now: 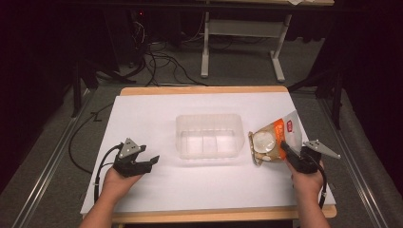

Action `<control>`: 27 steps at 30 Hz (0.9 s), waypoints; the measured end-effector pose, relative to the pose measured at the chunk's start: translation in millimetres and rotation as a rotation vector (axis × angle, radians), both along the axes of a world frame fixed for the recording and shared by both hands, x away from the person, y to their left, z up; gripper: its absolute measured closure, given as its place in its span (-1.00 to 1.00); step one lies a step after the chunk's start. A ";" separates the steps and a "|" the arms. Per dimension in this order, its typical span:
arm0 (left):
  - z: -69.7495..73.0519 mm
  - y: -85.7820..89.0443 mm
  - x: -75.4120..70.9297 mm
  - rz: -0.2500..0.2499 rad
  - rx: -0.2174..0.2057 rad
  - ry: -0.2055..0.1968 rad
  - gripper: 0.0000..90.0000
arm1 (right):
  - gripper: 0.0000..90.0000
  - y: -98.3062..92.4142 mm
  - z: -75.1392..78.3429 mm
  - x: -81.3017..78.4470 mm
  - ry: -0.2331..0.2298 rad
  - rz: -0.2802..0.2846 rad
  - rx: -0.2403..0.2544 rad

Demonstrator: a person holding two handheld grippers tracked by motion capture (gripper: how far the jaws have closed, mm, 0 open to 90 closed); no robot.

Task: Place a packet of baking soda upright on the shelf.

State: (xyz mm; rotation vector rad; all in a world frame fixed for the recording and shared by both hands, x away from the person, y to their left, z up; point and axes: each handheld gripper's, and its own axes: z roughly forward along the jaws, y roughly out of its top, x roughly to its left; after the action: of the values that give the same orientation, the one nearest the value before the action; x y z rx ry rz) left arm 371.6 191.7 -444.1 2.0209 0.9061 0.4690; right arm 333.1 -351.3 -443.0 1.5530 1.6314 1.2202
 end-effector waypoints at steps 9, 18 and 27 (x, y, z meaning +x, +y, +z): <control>0.7 0.8 -0.5 -0.001 -0.001 -0.003 -0.27 | 1.00 5.6 8.9 -4.2 -0.039 0.002 -0.021; 1.4 1.7 -0.5 0.003 -0.003 -0.009 -0.27 | 1.00 18.2 25.7 -9.9 -0.087 0.041 -0.112; 3.5 4.0 -1.6 0.009 -0.020 -0.025 -0.27 | 1.00 22.7 35.6 -16.6 -0.127 0.029 -0.181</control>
State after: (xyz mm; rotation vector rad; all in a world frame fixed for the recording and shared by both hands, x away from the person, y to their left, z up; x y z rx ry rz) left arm 370.0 195.7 -440.6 1.9897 0.9025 0.4873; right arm 316.5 -328.6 -407.4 1.3188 1.6377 1.1289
